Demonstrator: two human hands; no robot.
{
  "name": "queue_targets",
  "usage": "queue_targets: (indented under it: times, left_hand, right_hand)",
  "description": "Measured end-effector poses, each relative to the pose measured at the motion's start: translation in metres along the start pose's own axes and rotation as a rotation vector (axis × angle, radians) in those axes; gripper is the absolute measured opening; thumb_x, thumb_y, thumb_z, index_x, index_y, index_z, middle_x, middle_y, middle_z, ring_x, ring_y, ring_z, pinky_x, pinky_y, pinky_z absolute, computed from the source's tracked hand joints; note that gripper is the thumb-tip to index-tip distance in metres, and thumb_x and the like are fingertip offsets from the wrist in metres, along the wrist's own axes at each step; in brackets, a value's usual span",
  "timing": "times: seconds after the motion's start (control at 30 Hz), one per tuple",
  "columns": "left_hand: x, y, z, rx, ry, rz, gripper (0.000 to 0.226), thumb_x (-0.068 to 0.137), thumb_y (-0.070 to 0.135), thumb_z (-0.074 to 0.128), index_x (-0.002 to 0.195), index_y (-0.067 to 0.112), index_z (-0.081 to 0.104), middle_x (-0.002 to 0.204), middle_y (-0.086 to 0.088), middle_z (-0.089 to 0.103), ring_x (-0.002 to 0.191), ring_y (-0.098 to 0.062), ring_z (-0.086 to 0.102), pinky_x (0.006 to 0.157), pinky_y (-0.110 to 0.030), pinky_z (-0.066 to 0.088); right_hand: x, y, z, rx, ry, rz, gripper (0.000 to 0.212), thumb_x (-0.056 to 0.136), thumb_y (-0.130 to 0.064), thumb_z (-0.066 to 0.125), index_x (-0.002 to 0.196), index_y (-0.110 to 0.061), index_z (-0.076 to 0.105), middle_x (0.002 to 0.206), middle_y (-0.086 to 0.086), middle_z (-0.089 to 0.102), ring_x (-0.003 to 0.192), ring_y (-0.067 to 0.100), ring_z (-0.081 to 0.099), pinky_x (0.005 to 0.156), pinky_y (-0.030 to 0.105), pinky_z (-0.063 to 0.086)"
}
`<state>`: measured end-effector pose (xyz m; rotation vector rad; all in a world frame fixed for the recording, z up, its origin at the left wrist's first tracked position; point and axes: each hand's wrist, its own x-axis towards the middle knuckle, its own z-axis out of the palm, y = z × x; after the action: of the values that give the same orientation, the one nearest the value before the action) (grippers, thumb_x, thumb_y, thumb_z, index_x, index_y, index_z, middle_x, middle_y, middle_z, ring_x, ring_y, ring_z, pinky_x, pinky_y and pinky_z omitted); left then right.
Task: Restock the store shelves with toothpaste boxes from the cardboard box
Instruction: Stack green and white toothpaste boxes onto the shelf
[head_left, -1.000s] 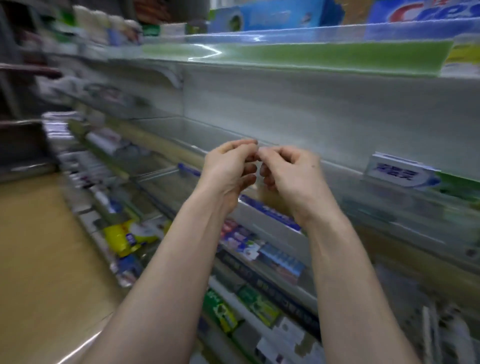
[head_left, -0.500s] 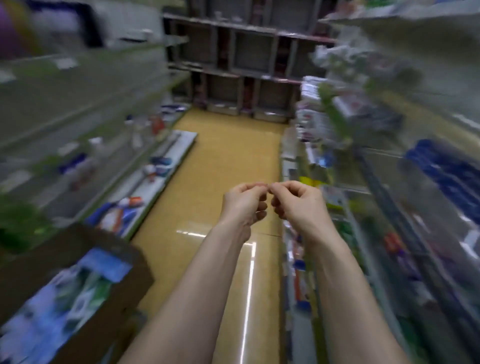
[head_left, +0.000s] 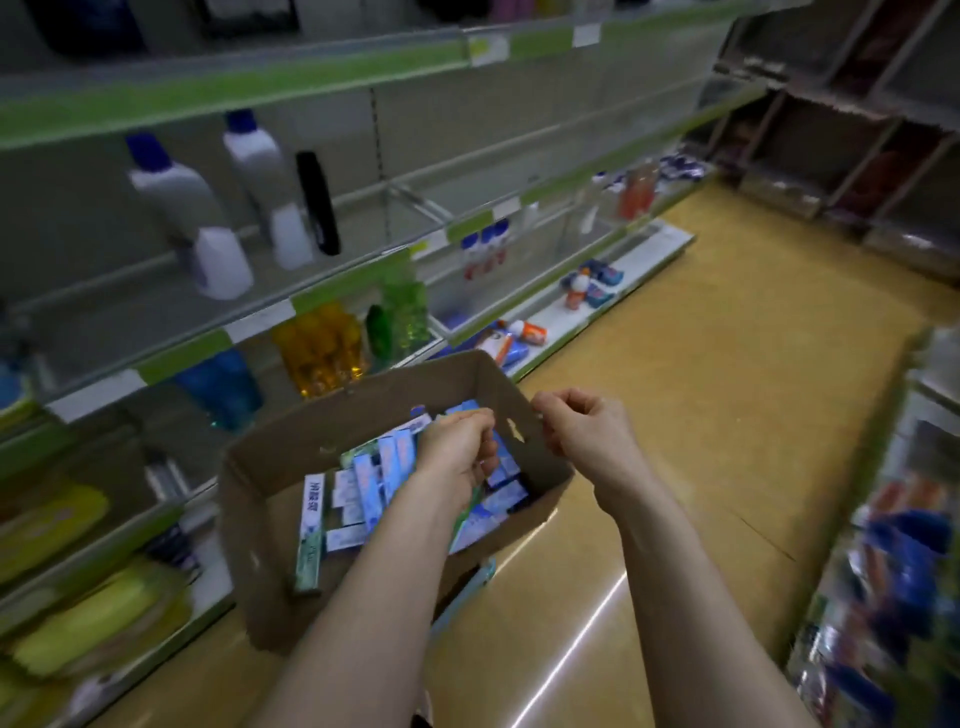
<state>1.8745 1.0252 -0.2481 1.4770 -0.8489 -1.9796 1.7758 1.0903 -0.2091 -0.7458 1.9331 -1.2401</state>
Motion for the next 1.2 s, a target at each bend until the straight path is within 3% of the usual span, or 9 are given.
queue_targets:
  times: [0.07,0.27,0.53,0.67,0.73,0.8,0.93,1.07,1.2]
  left_hand:
    - [0.028,0.007,-0.029,-0.045,0.071,-0.055,0.023,0.091,0.006,0.052,0.071,0.016,0.050,0.056,-0.001,0.044,0.050,-0.012,0.042,0.046,-0.019,0.039]
    - [0.082,0.004,-0.075,-0.126,0.201,-0.197,0.013,0.092,0.007,0.053,0.081,0.013,0.054,0.065,-0.003,0.047,0.058,-0.013,0.047,0.055,-0.026,0.044]
    - [0.143,-0.013,-0.087,-0.202,0.324,-0.323,0.016,0.093,0.007,0.051,0.080,0.014,0.056,0.068,-0.004,0.048,0.063,-0.015,0.049,0.065,-0.028,0.045]
    - [0.182,-0.026,-0.089,-0.235,0.419,-0.369,0.007,0.093,0.010,0.053,0.090,0.014,0.058,0.071,-0.004,0.050,0.066,-0.016,0.051,0.066,-0.030,0.046]
    - [0.201,-0.036,-0.089,-0.272,0.451,-0.401,0.005,0.093,0.011,0.054,0.095,0.012,0.058,0.074,-0.004,0.053,0.069,-0.015,0.052,0.065,-0.029,0.047]
    - [0.218,-0.044,-0.090,-0.297,0.471,-0.415,0.008,0.094,0.011,0.054,0.102,0.012,0.057,0.077,-0.003,0.054,0.072,-0.014,0.052,0.062,-0.028,0.046]
    - [0.243,-0.061,-0.098,-0.299,0.521,-0.445,0.008,0.094,0.012,0.054,0.102,0.013,0.057,0.080,-0.003,0.054,0.073,-0.013,0.051,0.068,-0.033,0.046]
    - [0.263,-0.076,-0.106,-0.285,0.550,-0.467,0.011,0.093,0.010,0.055,0.083,0.014,0.055,0.077,-0.003,0.054,0.068,-0.011,0.049,0.060,-0.028,0.043]
    - [0.277,-0.089,-0.109,-0.269,0.542,-0.509,0.008,0.091,0.012,0.057,0.085,0.015,0.057,0.079,-0.005,0.058,0.068,-0.013,0.054,0.054,-0.028,0.043]
  right_hand:
    - [0.023,0.003,0.030,-0.018,-0.039,0.056,0.026,0.092,-0.019,0.060,0.068,-0.014,0.062,0.055,-0.004,0.053,0.048,0.006,0.045,0.047,0.017,0.038]
    - [0.073,0.030,0.086,-0.012,-0.101,0.213,0.023,0.092,-0.018,0.060,0.073,-0.007,0.062,0.061,0.003,0.055,0.055,0.014,0.047,0.057,0.028,0.041]
    - [0.143,0.084,0.139,-0.122,-0.266,0.344,0.025,0.094,-0.015,0.057,0.069,-0.009,0.056,0.062,0.003,0.055,0.055,0.015,0.047,0.056,0.029,0.038]
    - [0.178,0.115,0.166,-0.196,-0.371,0.388,0.025,0.093,-0.016,0.055,0.068,-0.014,0.054,0.067,0.005,0.055,0.065,0.020,0.050,0.062,0.032,0.040]
    - [0.193,0.134,0.180,-0.242,-0.400,0.412,0.018,0.091,-0.017,0.055,0.073,-0.016,0.056,0.074,0.005,0.057,0.073,0.022,0.054,0.063,0.032,0.044]
    - [0.206,0.150,0.192,-0.303,-0.418,0.436,0.006,0.089,-0.019,0.058,0.091,-0.014,0.061,0.087,0.007,0.061,0.083,0.025,0.059,0.073,0.039,0.052]
    - [0.221,0.175,0.211,-0.464,-0.450,0.457,0.044,0.089,-0.025,0.063,0.128,-0.010,0.050,0.122,0.013,0.055,0.110,0.032,0.057,0.094,0.045,0.049]
    - [0.231,0.192,0.224,-0.561,-0.493,0.505,0.060,0.086,-0.028,0.067,0.137,-0.013,0.039,0.135,0.015,0.045,0.118,0.035,0.052,0.097,0.044,0.047]
    - [0.235,0.207,0.234,-0.646,-0.538,0.486,0.074,0.083,-0.036,0.068,0.141,-0.017,0.026,0.135,0.017,0.044,0.117,0.037,0.053,0.097,0.046,0.046]
